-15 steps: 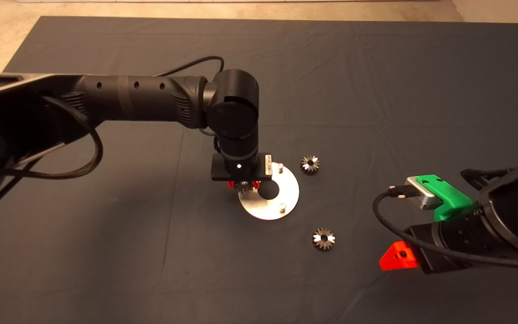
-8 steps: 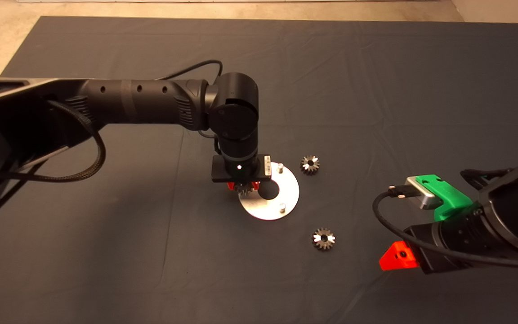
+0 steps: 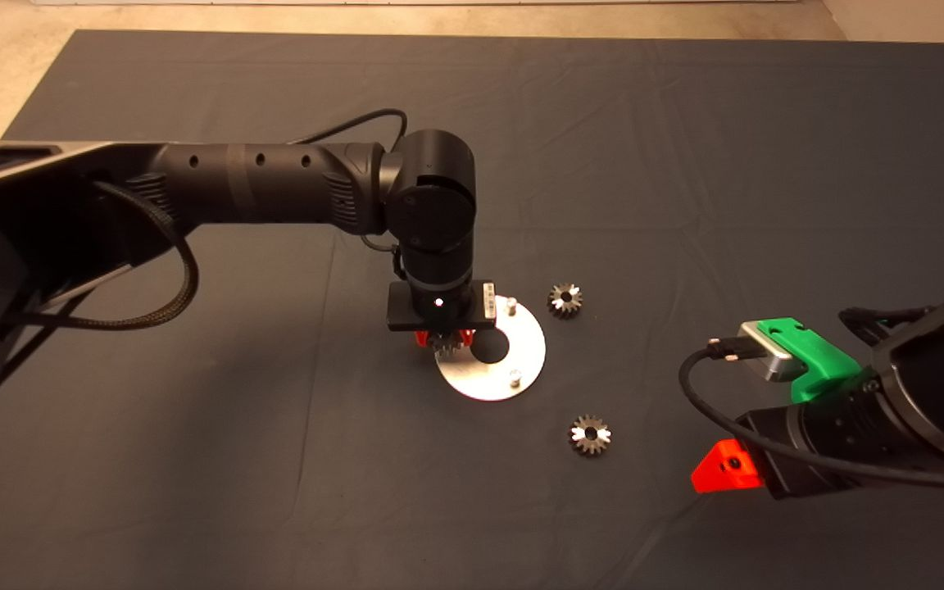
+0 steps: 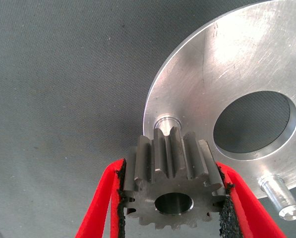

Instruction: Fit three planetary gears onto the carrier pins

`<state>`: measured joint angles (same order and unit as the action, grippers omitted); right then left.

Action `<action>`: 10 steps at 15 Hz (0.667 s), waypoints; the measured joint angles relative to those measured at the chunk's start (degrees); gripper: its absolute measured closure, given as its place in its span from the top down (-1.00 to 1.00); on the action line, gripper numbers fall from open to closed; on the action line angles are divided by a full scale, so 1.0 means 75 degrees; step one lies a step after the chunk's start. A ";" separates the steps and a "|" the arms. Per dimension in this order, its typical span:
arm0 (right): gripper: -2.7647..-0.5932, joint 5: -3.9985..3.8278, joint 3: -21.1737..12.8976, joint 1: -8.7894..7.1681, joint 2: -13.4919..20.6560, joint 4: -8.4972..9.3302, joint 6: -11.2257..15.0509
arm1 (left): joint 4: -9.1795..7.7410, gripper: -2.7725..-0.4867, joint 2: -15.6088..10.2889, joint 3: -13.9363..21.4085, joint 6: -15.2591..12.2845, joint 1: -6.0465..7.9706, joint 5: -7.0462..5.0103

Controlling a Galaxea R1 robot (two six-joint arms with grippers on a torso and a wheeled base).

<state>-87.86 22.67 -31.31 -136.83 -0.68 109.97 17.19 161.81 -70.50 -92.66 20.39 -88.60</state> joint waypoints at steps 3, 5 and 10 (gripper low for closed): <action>0.97 -0.0001 0.0000 0.0000 0.0000 0.0000 0.0000 | -0.0041 -0.65 0.0062 -0.0102 0.0047 0.0011 -0.0016; 0.97 -0.0001 0.0000 0.0000 0.0000 0.0000 0.0000 | -0.0085 -0.65 0.0065 -0.0154 0.0080 0.0015 0.0002; 0.97 -0.0001 0.0000 0.0000 0.0001 0.0000 0.0000 | -0.0105 -0.65 0.0063 -0.0177 0.0135 0.0018 0.0007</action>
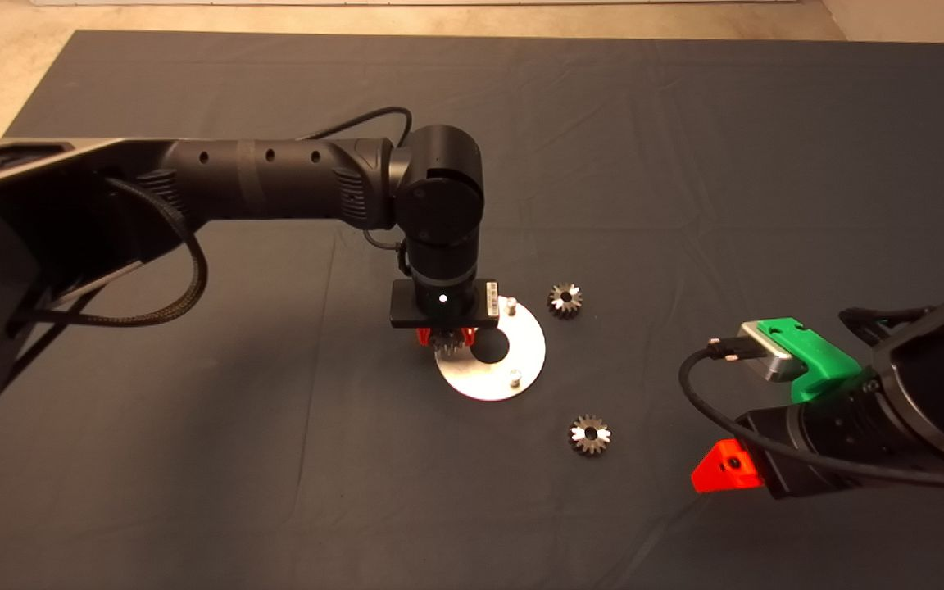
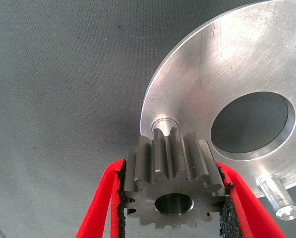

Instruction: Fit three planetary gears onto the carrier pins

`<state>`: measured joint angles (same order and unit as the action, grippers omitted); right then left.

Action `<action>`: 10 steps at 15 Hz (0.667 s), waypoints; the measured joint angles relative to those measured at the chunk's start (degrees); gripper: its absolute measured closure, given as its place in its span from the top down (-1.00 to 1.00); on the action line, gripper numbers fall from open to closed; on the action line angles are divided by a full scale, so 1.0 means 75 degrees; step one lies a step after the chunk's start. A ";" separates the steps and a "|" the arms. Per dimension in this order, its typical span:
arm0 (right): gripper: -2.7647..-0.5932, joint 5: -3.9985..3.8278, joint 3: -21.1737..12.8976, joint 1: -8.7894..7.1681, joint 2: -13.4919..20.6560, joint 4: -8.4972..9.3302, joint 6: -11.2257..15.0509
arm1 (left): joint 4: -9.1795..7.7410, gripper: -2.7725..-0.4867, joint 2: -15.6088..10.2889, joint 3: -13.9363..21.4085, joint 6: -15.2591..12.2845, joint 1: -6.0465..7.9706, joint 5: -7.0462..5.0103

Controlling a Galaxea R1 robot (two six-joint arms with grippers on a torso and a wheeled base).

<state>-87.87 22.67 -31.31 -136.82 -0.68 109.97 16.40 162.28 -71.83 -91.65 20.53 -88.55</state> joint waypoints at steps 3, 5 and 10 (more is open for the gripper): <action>0.97 0.0000 0.0000 0.0000 0.0003 0.0000 0.0000 | -0.0009 -0.65 -0.0004 -0.0008 0.0033 0.0000 0.0007; 0.97 0.0000 0.0000 0.0000 0.0003 0.0000 0.0000 | -0.0006 -0.65 -0.0004 -0.0011 0.0060 0.0000 0.0010; 0.97 0.0000 0.0000 0.0000 0.0004 0.0000 0.0000 | 0.0005 -0.65 -0.0006 -0.0007 0.0067 0.0000 0.0010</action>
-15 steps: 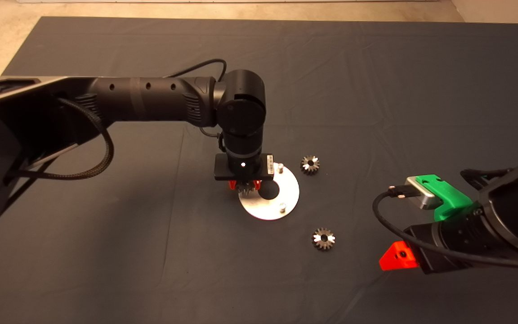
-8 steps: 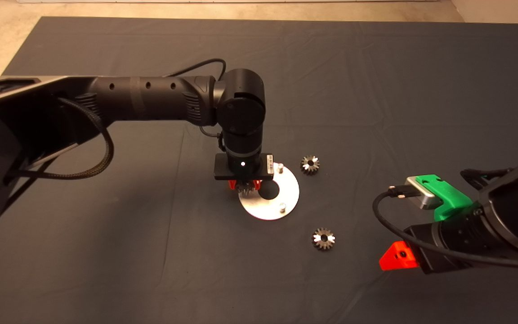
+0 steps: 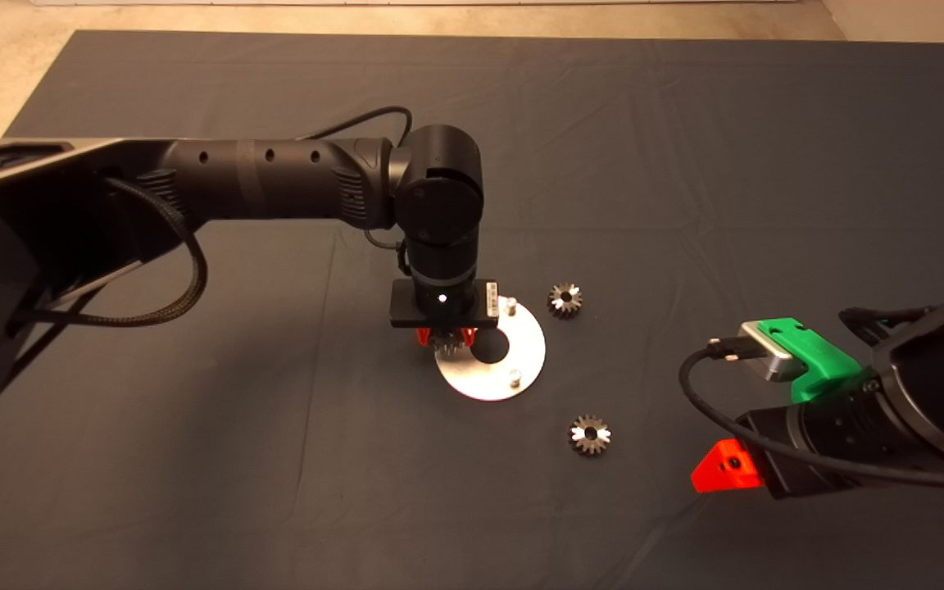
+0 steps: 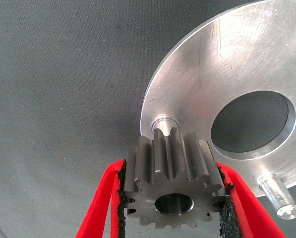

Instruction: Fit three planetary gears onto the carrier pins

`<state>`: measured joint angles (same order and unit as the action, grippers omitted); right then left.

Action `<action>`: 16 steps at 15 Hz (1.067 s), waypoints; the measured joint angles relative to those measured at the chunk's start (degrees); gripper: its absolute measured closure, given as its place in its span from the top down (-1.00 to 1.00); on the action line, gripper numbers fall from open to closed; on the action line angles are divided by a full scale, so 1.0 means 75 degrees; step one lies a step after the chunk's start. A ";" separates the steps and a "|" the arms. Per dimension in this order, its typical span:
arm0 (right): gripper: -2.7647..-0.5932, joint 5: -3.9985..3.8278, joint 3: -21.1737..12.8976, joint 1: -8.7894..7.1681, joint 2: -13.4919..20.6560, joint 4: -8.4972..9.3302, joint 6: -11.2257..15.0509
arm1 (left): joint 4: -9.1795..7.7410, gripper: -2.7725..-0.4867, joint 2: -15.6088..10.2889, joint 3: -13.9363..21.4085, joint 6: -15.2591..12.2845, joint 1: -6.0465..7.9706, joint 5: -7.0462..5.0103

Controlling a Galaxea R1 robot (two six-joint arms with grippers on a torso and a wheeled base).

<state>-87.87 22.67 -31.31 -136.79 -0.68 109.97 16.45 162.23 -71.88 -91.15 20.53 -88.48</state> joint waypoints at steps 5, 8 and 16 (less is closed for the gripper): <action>0.97 0.0000 0.0000 0.0000 0.0485 0.0000 -0.0009 | 0.0005 -0.66 -0.0028 0.0015 0.0011 0.0000 0.0008; 0.97 0.0000 0.0000 0.0000 0.0702 0.0000 -0.0029 | 0.0005 -0.65 -0.0042 0.0016 0.0026 0.0000 0.0008; 0.97 0.0000 0.0002 -0.0002 0.0837 -0.0003 -0.0070 | 0.0005 -0.65 -0.0042 0.0047 0.0050 0.0007 0.0044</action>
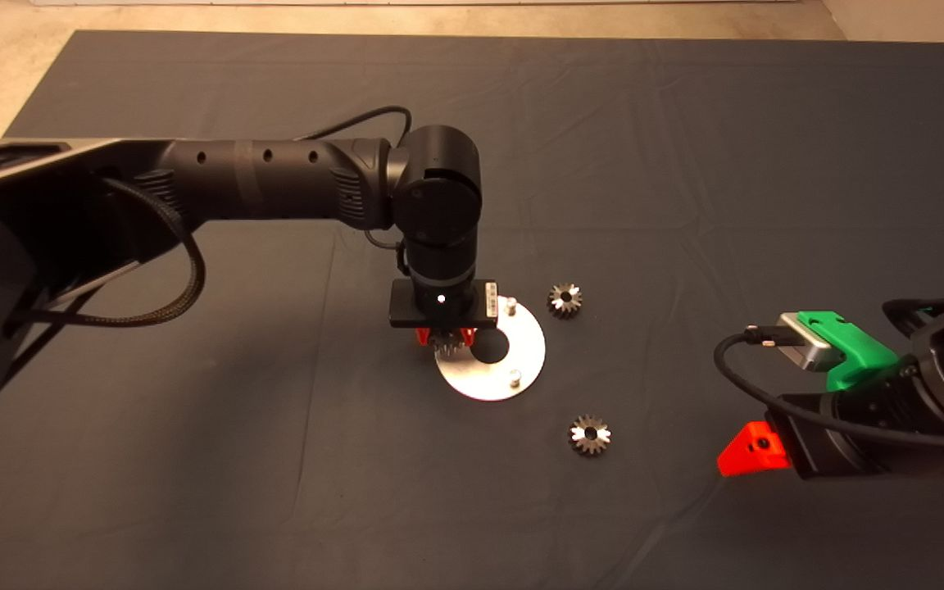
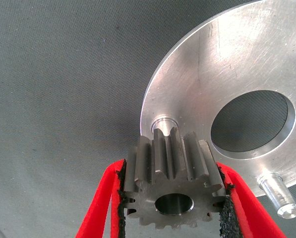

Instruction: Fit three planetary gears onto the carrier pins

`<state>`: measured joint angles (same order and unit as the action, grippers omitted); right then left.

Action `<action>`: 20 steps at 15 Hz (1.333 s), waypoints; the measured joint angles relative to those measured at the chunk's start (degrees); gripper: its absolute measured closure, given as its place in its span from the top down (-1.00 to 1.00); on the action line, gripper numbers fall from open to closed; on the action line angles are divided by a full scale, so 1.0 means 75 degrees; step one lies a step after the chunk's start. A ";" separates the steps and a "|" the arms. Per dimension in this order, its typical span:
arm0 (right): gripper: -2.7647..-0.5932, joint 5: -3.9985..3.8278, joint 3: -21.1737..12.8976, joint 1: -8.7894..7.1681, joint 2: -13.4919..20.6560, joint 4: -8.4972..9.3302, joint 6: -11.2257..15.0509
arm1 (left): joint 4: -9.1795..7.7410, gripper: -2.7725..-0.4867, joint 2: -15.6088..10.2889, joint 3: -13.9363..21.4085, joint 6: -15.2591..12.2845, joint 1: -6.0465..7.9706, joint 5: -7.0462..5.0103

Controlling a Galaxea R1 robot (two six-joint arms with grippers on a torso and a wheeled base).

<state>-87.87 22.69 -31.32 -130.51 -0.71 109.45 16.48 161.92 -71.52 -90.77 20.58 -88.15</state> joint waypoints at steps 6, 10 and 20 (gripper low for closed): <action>0.97 0.0003 0.0003 0.0001 0.0018 0.0003 -0.0010 | 0.0153 -0.66 -0.0023 -0.0041 0.0008 0.0000 0.0067; 0.97 0.0003 0.0003 -0.0002 0.0026 0.0000 -0.0013 | 0.0213 -0.66 -0.0089 -0.0055 0.0023 0.0011 0.0143; 0.97 0.0000 0.0003 -0.0002 0.0026 0.0001 -0.0013 | 0.0216 -0.66 -0.0127 -0.0052 0.0023 0.0055 0.0154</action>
<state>-87.87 22.71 -31.33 -130.32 -0.70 109.35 18.10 160.96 -71.91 -90.60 20.99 -86.99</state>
